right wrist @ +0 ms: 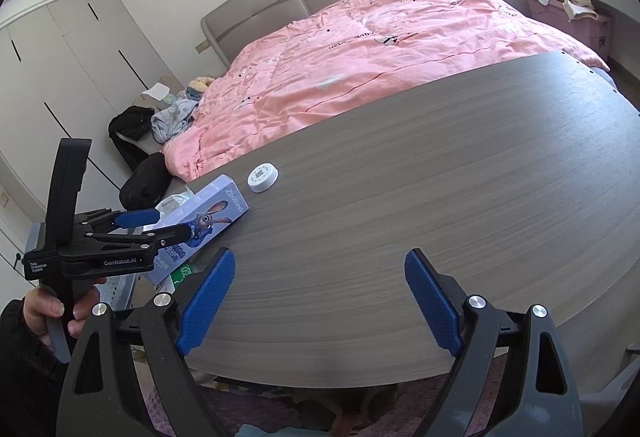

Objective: Collect trash
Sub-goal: 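Move both tools back over the table toward the lavender box, then close the left tool around the tall lavender box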

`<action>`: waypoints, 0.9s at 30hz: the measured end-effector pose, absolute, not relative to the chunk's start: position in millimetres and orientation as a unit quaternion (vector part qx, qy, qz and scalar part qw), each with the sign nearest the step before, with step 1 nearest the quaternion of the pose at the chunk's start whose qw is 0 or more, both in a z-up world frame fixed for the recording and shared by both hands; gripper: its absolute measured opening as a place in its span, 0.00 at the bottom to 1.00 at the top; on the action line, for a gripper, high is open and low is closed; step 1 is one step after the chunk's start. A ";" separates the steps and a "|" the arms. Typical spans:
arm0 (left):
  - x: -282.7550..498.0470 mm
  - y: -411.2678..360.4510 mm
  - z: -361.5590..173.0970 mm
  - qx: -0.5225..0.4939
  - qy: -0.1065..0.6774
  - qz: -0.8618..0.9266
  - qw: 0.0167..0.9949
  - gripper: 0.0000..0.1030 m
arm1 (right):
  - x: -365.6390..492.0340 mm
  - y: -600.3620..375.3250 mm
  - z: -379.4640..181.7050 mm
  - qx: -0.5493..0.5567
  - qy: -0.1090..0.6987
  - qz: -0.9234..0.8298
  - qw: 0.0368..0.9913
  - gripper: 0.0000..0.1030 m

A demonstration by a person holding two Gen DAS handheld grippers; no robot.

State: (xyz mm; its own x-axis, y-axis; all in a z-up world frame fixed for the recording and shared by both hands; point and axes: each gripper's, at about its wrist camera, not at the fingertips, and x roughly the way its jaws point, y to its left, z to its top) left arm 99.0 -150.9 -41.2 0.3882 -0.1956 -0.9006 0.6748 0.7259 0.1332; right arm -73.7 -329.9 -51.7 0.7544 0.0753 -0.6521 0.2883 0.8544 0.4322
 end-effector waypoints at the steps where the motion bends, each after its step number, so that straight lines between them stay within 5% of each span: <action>1: 100.6 -153.0 -43.9 0.252 0.483 -0.277 0.791 0.71 | -73.5 -331.1 -52.2 0.264 0.346 -0.059 0.899 0.83; 7: 106.3 -162.2 -54.8 0.263 0.493 -0.277 0.782 0.65 | -73.5 -332.6 -53.2 0.264 0.347 -0.058 0.898 0.83; 15: 106.0 -167.7 -62.2 0.261 0.505 -0.286 0.772 0.30 | -75.9 -334.4 -53.3 0.265 0.345 -0.061 0.898 0.83; 27: 76.4 -143.6 -24.0 0.189 0.473 -0.300 0.807 0.30 | -69.1 -317.3 -47.1 0.243 0.352 -0.047 0.902 0.83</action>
State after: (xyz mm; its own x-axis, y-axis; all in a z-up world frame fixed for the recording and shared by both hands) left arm 76.4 -143.6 -24.0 0.3722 -0.3059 -0.8763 0.6631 0.7483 0.0205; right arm -69.1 -317.3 -47.1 0.7472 0.0867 -0.6590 0.2565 0.8771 0.4062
